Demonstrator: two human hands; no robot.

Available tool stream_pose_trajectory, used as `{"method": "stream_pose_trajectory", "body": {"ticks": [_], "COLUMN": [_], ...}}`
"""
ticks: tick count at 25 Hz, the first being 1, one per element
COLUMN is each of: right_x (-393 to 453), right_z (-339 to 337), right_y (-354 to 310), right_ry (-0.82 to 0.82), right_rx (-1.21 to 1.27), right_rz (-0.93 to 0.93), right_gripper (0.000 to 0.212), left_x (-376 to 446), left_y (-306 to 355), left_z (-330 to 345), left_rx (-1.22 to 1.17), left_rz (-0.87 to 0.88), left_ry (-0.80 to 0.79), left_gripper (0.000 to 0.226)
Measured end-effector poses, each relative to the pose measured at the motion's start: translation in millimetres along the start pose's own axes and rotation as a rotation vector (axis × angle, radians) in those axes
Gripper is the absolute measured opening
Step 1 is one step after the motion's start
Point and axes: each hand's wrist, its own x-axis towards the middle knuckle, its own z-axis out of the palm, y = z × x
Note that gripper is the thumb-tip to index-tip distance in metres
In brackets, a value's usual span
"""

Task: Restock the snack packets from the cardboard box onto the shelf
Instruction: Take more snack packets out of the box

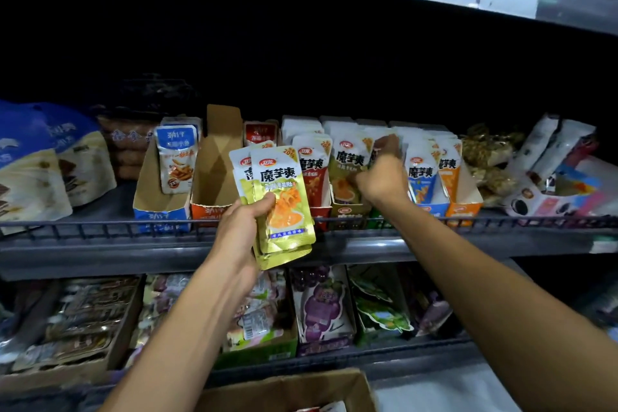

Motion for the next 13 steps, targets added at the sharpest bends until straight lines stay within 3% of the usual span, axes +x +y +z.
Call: {"method": "stream_pose_trajectory", "body": {"ticks": [2, 3, 4, 6, 9, 13], "right_x": [-10, -16, -20, -29, -29, -27], "right_z": [-2, -6, -10, -20, -22, -11], "right_y": [0, 3, 7, 12, 10, 8], "right_ry": [0.118, 0.082, -0.014, -0.299, -0.622, -0.608], "right_rx": [-0.023, -0.090, -0.216, -0.470, -0.621, -0.699], "right_rz": [-0.101, -0.219, -0.355, -0.555, -0.531, -0.566], "right_gripper": [0.046, 0.034, 0.024, 0.026, 0.034, 0.027], "left_x": [1, 2, 3, 3, 4, 3], "left_y": [0, 0, 0, -1, -6, -12], "left_z": [0, 0, 0, 2, 6, 10], "left_rx": [-0.006, -0.004, -0.002, -0.007, -0.012, -0.002], "left_rz": [-0.007, -0.009, -0.010, -0.010, -0.017, -0.034], "left_ry": [0.010, 0.014, 0.019, 0.037, 0.048, 0.030], "left_gripper": [0.029, 0.028, 0.028, 0.031, 0.034, 0.035]}}
